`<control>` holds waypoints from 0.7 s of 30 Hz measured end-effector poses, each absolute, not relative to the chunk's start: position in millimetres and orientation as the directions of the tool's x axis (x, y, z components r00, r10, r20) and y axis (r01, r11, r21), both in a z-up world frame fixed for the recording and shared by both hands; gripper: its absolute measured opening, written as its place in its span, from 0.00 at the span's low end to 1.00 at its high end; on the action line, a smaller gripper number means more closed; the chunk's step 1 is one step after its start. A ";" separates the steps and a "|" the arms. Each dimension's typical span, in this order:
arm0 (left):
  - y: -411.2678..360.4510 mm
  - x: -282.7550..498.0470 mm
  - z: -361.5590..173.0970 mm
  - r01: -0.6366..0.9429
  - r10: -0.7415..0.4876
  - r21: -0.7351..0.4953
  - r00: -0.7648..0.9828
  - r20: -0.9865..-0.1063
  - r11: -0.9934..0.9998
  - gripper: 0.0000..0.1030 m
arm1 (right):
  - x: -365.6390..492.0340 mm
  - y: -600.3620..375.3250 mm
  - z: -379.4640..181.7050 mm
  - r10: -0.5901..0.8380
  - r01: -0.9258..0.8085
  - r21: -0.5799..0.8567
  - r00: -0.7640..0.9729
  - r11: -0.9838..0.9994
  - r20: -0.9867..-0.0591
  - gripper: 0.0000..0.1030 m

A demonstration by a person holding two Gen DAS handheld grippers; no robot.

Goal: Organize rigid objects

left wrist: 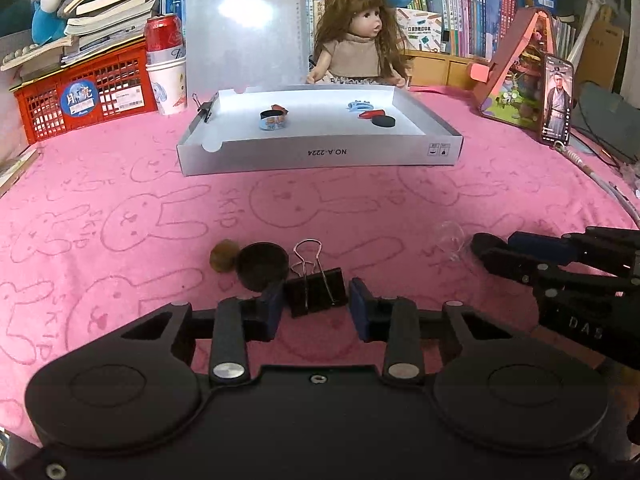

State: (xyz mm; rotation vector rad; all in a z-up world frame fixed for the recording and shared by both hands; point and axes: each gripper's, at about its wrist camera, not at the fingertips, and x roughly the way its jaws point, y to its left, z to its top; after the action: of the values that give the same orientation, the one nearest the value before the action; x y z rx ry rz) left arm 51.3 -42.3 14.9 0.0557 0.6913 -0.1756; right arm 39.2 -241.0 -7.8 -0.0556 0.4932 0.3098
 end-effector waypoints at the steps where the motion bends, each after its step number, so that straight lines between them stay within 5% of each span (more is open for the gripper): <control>1: -41.9 51.7 15.2 0.178 -0.143 -0.010 0.757 -0.638 0.984 0.32 | 39.6 -241.8 -7.1 0.277 -0.302 0.024 0.837 0.953 -0.473 0.33; 13: -37.9 52.0 21.8 0.181 -0.146 -0.006 0.774 -0.616 0.984 0.32 | 43.5 -241.5 -5.1 0.269 -0.289 0.034 0.835 0.957 -0.480 0.31; 21: -36.5 52.3 21.1 0.179 -0.144 -0.006 0.775 -0.615 0.984 0.32 | 49.0 -242.3 -7.4 0.262 -0.272 0.052 0.835 0.961 -0.484 0.53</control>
State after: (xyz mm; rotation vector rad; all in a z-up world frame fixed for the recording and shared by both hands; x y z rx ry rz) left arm 52.3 -36.5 21.1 0.0543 0.6612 -0.1751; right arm 49.0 -242.3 -7.4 -0.0195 0.5093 0.2828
